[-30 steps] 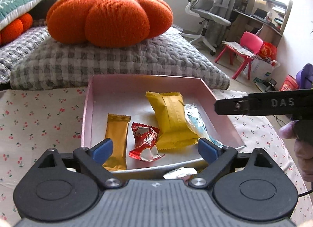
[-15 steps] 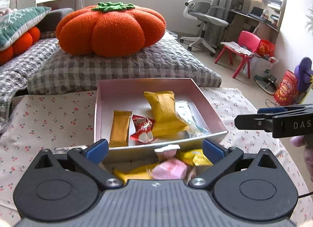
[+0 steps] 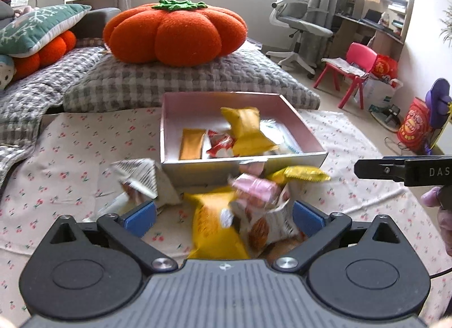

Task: Organize snacks
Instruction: 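Withdraw both tools from the box toward the remaining snacks, then grasp the orange-white packet with the left tool while the right tool grasps a red wrapper, then carry the orange-white packet and red wrapper into the pink box and open both tools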

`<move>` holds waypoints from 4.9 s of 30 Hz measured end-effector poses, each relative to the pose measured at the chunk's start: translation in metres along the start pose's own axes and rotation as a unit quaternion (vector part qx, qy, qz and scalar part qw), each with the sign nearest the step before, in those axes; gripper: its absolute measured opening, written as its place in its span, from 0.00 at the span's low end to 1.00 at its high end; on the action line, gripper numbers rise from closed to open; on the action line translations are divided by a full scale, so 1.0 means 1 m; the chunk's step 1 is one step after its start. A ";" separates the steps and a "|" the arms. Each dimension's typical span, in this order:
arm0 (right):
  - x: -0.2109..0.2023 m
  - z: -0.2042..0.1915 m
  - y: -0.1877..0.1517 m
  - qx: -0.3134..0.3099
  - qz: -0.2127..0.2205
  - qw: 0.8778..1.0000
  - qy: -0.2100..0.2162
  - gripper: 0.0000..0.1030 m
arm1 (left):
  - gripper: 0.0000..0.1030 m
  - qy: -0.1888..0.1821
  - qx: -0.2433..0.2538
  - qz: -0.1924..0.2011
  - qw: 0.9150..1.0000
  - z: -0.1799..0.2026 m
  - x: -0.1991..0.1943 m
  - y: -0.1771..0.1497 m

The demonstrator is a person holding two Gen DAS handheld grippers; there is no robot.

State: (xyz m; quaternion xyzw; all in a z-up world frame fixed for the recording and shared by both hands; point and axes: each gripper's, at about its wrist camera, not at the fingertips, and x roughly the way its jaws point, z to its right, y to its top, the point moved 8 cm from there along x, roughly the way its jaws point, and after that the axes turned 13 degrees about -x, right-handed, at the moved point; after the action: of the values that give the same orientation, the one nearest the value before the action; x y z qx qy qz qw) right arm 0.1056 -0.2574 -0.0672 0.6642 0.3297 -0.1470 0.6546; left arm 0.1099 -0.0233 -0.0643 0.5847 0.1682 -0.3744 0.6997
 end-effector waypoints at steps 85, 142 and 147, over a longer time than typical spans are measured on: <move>0.056 -0.077 -0.068 -0.247 -0.021 0.969 -0.005 0.39 | 0.34 0.021 -0.015 -0.055 0.998 -0.049 -0.018 -0.086; 0.039 0.032 0.019 0.008 0.036 0.999 -0.022 0.31 | 0.34 0.014 -0.056 0.036 0.998 -0.013 0.028 0.053; 0.046 0.049 0.016 0.033 0.031 0.999 -0.027 0.31 | 0.34 0.010 -0.047 0.054 0.997 -0.013 0.048 0.070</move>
State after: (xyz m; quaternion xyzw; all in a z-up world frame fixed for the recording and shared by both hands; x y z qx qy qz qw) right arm 0.1609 -0.2920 -0.0887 0.6913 0.2863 -0.1555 0.6450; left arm 0.1953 -0.0239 -0.0517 0.5627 0.1611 -0.3222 0.7441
